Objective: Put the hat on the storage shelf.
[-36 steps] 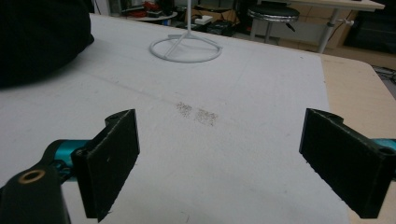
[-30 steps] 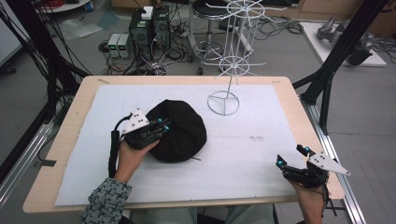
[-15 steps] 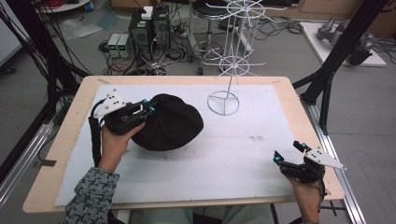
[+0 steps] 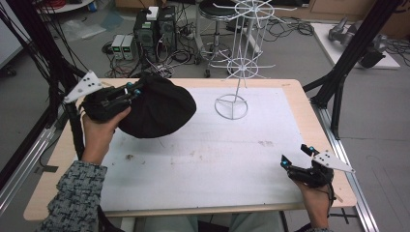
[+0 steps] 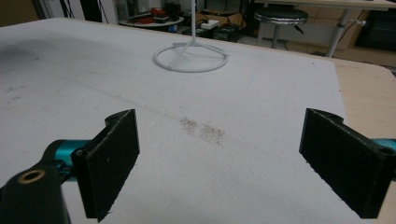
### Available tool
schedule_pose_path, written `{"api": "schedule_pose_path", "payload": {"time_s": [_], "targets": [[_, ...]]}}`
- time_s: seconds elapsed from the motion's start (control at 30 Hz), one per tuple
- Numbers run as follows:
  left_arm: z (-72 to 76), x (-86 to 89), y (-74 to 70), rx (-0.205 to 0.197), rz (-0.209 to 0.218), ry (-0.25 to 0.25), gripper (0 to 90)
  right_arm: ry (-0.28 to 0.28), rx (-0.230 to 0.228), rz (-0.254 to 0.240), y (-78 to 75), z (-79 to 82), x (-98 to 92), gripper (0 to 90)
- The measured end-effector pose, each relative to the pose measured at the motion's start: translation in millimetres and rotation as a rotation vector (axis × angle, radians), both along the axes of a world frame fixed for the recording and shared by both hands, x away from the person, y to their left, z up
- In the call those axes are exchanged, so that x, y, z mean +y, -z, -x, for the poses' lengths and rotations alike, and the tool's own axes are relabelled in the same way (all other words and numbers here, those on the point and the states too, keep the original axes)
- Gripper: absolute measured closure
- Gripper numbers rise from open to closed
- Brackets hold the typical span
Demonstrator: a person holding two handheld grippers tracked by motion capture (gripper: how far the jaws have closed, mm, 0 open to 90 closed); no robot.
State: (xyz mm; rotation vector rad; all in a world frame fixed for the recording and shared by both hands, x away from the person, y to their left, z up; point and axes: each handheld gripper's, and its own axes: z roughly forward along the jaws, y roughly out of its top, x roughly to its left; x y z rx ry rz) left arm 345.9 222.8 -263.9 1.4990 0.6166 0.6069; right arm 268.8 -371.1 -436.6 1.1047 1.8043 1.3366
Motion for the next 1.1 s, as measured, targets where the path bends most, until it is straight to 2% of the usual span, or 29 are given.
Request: {"api": "schedule_pose_path", "payload": {"time_s": [0.13,0.37,0.57,0.87,1.1], "targets": [[-1.6,9.7,-18.8,-0.019,0.007,-0.004,81.8,0.000,0.003,-0.008,0.2,-2.0,-0.5,11.3],[-5.5,17.6,-46.9,-0.061,0.036,-0.012,81.8,-0.011,0.003,-0.008,-0.4,-5.5,4.3,11.3],[-10.2,23.3,-68.7,-0.082,0.060,-0.013,81.8,-0.014,-0.002,-0.012,0.0,-7.7,5.4,11.3],[-18.4,23.2,-101.1,-0.125,0.093,-0.022,81.9,-0.017,-0.001,-0.009,0.2,-9.0,5.6,11.3],[-29.1,15.1,-127.9,-0.155,0.128,-0.016,81.9,-0.014,-0.003,-0.010,0.1,-9.4,5.5,11.3]]}}
